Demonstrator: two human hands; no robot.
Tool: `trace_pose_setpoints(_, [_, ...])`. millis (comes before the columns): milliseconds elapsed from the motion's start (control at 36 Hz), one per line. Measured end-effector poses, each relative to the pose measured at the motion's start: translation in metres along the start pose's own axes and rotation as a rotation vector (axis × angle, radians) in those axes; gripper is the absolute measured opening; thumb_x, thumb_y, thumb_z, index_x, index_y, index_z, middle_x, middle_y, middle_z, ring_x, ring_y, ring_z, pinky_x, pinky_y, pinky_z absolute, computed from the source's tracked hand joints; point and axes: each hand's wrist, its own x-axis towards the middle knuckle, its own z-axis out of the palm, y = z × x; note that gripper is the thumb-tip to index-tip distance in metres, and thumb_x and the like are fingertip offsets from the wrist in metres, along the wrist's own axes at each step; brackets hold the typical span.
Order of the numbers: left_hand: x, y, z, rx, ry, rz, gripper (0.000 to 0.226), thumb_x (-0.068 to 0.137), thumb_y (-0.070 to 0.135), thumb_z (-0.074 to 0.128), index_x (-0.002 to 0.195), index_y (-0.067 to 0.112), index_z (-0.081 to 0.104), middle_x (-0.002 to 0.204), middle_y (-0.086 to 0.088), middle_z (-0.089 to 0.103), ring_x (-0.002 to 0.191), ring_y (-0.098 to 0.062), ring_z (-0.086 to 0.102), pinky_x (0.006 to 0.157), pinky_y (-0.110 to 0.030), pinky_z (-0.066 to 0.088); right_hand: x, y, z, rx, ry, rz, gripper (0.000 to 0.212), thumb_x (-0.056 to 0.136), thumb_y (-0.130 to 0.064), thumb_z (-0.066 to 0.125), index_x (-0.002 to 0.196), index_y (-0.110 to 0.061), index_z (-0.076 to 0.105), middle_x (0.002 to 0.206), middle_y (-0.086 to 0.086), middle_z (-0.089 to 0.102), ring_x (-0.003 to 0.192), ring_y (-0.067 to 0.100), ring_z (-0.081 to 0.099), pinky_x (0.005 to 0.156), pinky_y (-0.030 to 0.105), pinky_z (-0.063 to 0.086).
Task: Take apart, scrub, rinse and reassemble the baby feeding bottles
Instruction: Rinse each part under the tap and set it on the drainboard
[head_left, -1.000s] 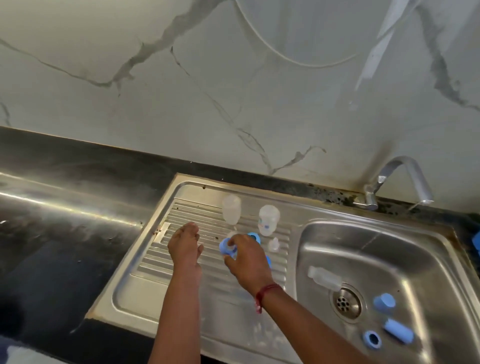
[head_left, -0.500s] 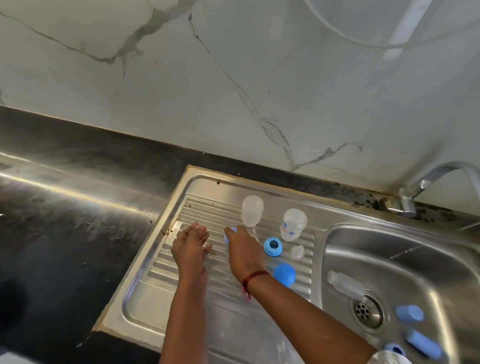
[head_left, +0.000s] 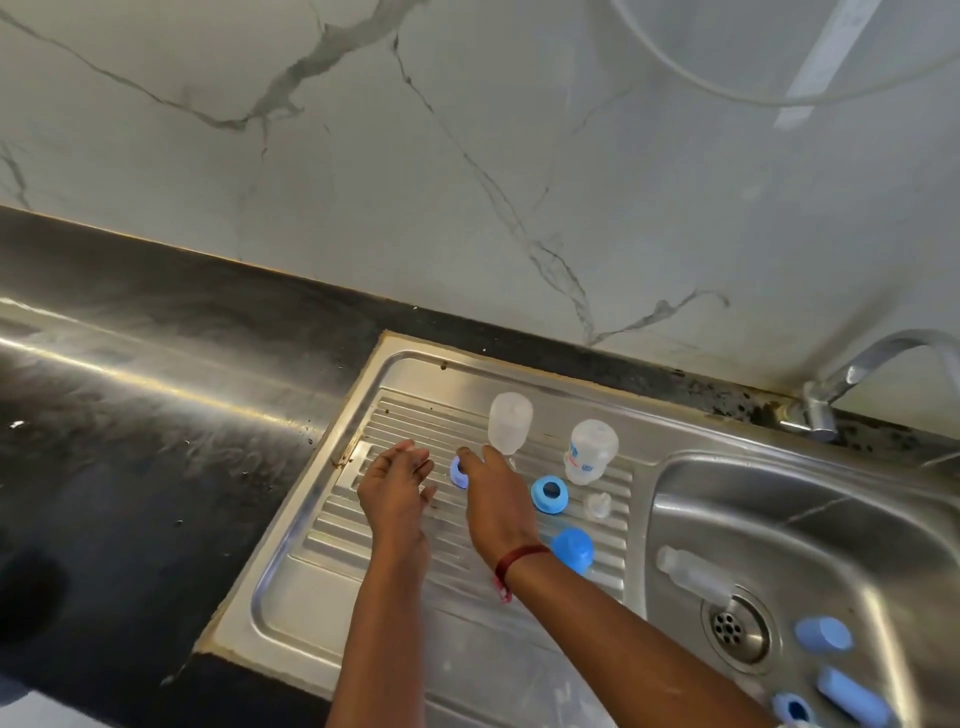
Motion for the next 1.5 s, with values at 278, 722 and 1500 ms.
trace_pose_setpoints(278, [-0.057,-0.005,0.045,0.111,-0.271,0.078,0.008,0.096,0.012,0.061,0.099,0.011,0.069,0.091,-0.010,0.074,0.079,-0.021,0.069,0.072,-0.035,0.055,-0.059,0.033,-0.046,0.061,0.380,0.036,0.036,0.085,-0.006,0.067,0.120,-0.013,0.067,0.116,0.009,0.069,0.090,0.030,0.070,0.070,0.039,0.057])
trace_pose_setpoints(722, [-0.167,-0.103,0.114,0.382,-0.632,0.016,0.006,0.095,0.015,0.062,0.091,0.015,0.067,0.084,-0.007,0.074,0.075,-0.016,0.069,0.068,-0.033,0.057,-0.157,0.166,-0.087,0.039,0.473,0.309,0.021,0.077,-0.006,0.070,0.098,-0.010,0.068,0.088,0.010,0.069,0.070,0.032,0.066,0.053,0.036,0.050])
trace_pose_setpoints(1500, [-0.196,-0.240,0.187,0.595,-0.312,-0.078,0.042,0.072,-0.024,0.053,0.092,0.012,0.064,0.072,-0.005,0.059,0.060,-0.017,0.053,0.061,-0.030,0.044,-0.182,0.414,-0.122,-0.062,-0.029,0.687,0.050,0.090,-0.012,0.053,0.138,-0.027,0.053,0.132,0.007,0.052,0.111,0.025,0.061,0.081,0.032,0.050])
